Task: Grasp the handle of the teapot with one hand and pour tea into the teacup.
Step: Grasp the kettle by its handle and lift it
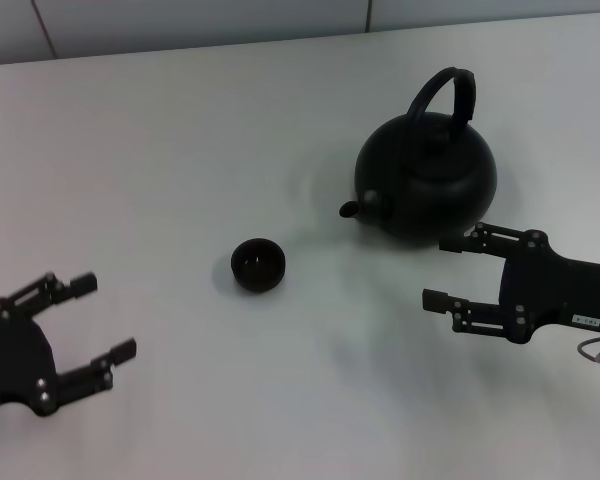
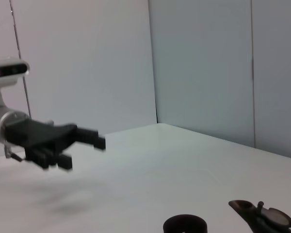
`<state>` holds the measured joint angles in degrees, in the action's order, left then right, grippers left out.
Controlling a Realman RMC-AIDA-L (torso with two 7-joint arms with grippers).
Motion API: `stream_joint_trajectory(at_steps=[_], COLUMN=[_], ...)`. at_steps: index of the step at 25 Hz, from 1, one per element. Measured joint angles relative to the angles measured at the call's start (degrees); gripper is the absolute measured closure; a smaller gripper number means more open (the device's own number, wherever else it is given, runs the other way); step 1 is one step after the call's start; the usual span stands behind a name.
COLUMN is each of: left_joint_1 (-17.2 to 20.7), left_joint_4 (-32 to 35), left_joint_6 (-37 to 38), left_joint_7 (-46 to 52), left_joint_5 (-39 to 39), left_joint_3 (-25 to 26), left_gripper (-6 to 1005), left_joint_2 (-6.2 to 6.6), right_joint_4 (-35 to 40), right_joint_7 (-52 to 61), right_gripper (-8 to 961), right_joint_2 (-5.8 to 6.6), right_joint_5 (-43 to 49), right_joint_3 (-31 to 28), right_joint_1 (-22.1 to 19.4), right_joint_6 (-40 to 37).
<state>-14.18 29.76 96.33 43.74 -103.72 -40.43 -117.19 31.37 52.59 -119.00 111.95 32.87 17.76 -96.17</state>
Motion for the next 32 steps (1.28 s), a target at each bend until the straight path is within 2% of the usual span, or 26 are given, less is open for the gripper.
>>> stream_joint_trajectory(at_steps=[1,10,13,14,15,16,17,22,29,32], left_joint_1=[0.05,0.35,0.31,0.3,0.3,0.31,0.31,0.42,0.37,0.19], left_joint_4=[0.38,0.54,0.56,0.57,0.57,0.55,0.55,0.49,0.39,0.11], left_joint_6=[-3.39,-4.54,-4.56,-4.61,-4.61,-4.78,-4.78,-4.64,-4.48,-4.52], left_joint_7=[-0.05,-0.07,-0.07,-0.03,-0.03,0.02,0.02,0.0,0.01,0.01], left_joint_5=[-3.38,-4.94,-4.73,-4.56,-4.56,-4.56,-4.56,-4.55,-4.48,-4.46], left_joint_3=[0.18,0.58,0.6,0.67,0.67,0.97,0.97,2.01,2.24,2.32], left_gripper=[188,188,188,188,188,188,188,189,189,189], left_joint_2=[-0.06,-0.23,-0.41,-0.56,-0.56,-0.61,-0.61,-0.78,-0.77,-0.83], right_joint_4=[0.0,-0.61,-3.14,-7.36,-7.36,-12.42,-12.42,-22.55,-23.38,-22.64], right_joint_7=[-0.01,-0.91,-4.18,-8.77,-8.77,-14.1,-14.1,-24.29,-24.65,-23.54], right_gripper=[213,213,213,214,214,214,214,214,213,214], right_joint_2=[0.0,-0.04,-0.07,-0.07,-0.07,-0.14,-0.14,-0.25,-0.13,0.03], right_joint_5=[-0.01,-1.01,-5.44,-10.68,-10.68,-16.1,-16.1,-24.6,-25.0,-24.83], right_joint_3=[0.0,-0.32,-2.72,-6.05,-6.05,-9.75,-9.75,-18.44,-20.0,-19.75], right_joint_1=[0.0,-0.7,-2.5,-4.36,-4.36,-5.81,-5.81,-6.71,-6.07,-4.34], right_joint_6=[0.01,-0.47,-1.57,-2.69,-2.69,-2.89,-2.89,0.6,2.5,5.19])
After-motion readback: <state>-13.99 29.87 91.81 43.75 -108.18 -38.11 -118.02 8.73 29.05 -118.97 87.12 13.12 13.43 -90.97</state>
